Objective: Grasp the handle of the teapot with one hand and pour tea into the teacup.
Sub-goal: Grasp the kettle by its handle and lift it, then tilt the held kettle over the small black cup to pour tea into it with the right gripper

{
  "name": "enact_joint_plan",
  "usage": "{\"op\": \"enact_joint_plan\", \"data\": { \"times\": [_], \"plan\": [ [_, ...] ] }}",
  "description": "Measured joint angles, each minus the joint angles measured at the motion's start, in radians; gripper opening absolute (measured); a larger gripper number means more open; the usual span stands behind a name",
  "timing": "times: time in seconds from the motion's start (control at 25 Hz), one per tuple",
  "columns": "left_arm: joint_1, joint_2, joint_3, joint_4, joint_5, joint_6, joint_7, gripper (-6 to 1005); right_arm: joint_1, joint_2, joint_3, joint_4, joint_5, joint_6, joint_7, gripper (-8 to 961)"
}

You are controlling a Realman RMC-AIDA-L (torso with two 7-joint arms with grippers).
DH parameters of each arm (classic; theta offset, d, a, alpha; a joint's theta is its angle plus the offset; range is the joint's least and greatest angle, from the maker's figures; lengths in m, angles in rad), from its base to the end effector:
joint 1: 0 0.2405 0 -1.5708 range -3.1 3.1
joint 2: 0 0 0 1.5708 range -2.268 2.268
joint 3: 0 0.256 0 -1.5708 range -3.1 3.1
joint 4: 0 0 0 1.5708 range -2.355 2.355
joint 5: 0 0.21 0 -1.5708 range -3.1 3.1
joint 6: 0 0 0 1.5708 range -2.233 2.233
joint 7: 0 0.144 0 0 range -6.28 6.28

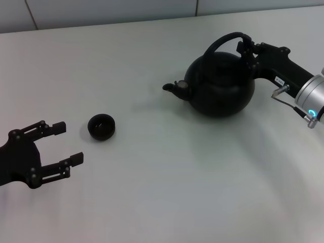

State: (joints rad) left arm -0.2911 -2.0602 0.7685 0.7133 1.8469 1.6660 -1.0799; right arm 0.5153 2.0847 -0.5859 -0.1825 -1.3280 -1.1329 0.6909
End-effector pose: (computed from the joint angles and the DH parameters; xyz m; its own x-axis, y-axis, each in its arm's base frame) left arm -0.3042 0.2664 0.0165 0.8360 0.1471 0.5287 0.3263 -0.9079 -0.2633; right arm 0.3165 0.3513 -0.0165 0.6752 -0.1298 -0.7261 -0.6909 -0.4561 -0.5609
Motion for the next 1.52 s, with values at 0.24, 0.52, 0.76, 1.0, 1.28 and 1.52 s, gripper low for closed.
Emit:
{"op": "enact_joint_plan", "data": {
  "times": [0.24, 0.52, 0.76, 1.0, 1.28, 1.52],
  "plan": [
    [0.002, 0.001, 0.0, 0.0, 0.0, 0.0, 0.0, 803, 0.002, 0.001, 0.0, 0.0, 0.001, 0.0, 0.001, 115],
    [0.005, 0.002, 0.0, 0.0, 0.0, 0.0, 0.0, 802, 0.015, 0.002, -0.01, 0.001, 0.001, -0.004, 0.001, 115],
    [0.003, 0.001, -0.001, 0.002, 0.029, 0.0, 0.0, 802, 0.062, 0.001, -0.015, 0.001, -0.005, -0.006, 0.001, 114],
    [0.001, -0.001, -0.006, 0.002, 0.038, -0.002, 0.0, 802, 0.102, 0.002, -0.029, 0.003, -0.009, 0.004, 0.002, 114],
    [0.003, 0.0, -0.008, 0.007, 0.038, -0.002, 0.0, 802, 0.165, 0.002, -0.145, 0.004, -0.01, 0.067, 0.002, 114],
    [0.001, 0.0, -0.008, 0.009, 0.038, -0.002, 0.0, 803, 0.199, 0.002, -0.199, -0.003, -0.01, 0.077, 0.003, 113]
  ]
}}
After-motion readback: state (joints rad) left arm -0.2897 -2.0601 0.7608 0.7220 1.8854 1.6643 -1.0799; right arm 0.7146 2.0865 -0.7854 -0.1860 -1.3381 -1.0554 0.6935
